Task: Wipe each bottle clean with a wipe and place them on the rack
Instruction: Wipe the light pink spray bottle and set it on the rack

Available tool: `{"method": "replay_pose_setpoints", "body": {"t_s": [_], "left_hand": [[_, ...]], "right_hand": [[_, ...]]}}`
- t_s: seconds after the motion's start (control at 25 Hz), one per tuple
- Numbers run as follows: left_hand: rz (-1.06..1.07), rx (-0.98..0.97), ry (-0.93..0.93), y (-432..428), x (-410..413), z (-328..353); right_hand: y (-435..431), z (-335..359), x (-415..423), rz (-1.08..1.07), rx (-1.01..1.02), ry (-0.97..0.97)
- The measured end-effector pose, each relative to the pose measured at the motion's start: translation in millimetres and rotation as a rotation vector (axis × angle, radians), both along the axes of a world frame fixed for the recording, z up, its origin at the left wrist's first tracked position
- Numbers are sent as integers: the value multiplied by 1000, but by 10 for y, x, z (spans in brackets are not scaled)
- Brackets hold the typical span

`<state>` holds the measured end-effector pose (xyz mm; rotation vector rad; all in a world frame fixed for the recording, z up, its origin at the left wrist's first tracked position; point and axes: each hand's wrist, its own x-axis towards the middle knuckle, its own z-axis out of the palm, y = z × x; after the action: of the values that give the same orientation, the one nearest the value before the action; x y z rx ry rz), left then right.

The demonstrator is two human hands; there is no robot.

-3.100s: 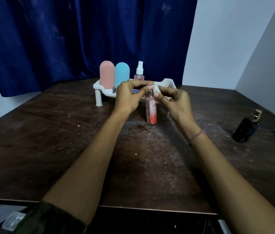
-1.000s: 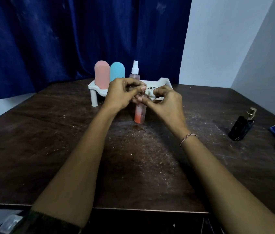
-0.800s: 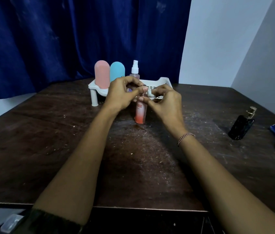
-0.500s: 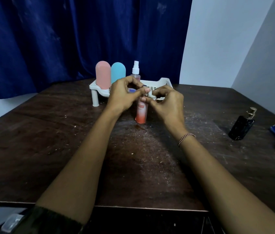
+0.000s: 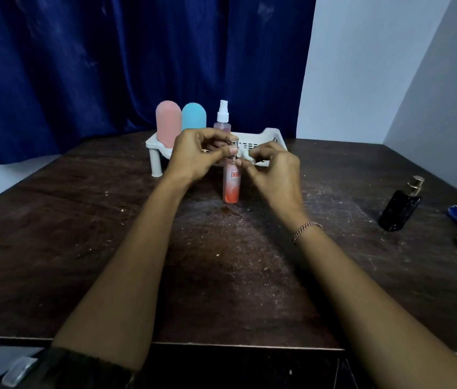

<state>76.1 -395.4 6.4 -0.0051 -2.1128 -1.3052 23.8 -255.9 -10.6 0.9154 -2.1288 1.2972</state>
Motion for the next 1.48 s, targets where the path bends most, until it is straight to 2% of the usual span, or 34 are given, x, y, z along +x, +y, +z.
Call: {"method": "replay_pose_setpoints", "body": {"t_s": [0.36, 0.68, 1.0, 1.16, 1.36, 1.48], "left_hand": [[118, -33, 20, 58, -56, -30], [120, 36, 28, 10, -39, -49], [160, 47, 16, 20, -54, -55], [182, 80, 27, -15, -68, -70], [175, 53, 23, 13, -81, -86], [159, 75, 34, -2, -92, -83]], "right_hand": [[-47, -44, 37, -18, -46, 1], [-42, -88, 38, 121, -12, 120], [-30, -125, 4, 73, 78, 216], [-39, -177, 8, 88, 215, 203], [-14, -124, 42, 90, 48, 203], [-7, -141, 14, 109, 95, 167]]}}
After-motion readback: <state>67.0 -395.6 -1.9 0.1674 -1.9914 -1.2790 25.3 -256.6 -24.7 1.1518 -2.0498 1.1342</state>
